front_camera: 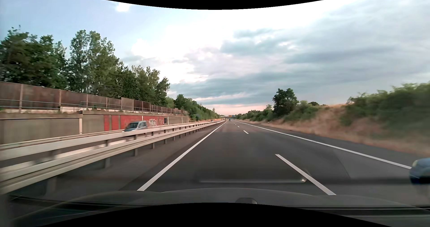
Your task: Follow the waypoints while adhering to traffic rules and regulations
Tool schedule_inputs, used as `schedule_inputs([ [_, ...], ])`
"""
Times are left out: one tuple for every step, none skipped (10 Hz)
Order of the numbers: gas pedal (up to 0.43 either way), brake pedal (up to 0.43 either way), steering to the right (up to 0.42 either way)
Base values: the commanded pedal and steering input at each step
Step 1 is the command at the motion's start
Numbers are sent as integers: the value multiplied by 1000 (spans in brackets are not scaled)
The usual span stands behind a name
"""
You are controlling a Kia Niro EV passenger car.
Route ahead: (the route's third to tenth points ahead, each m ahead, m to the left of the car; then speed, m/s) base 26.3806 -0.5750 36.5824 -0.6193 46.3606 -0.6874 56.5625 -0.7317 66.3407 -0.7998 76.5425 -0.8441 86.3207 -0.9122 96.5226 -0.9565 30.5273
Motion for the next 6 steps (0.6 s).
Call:
schedule_inputs([
  [79,0,-2],
  [67,0,-1],
  [67,0,-1],
  [67,0,-1],
  [67,0,-2],
  [67,0,-2],
])
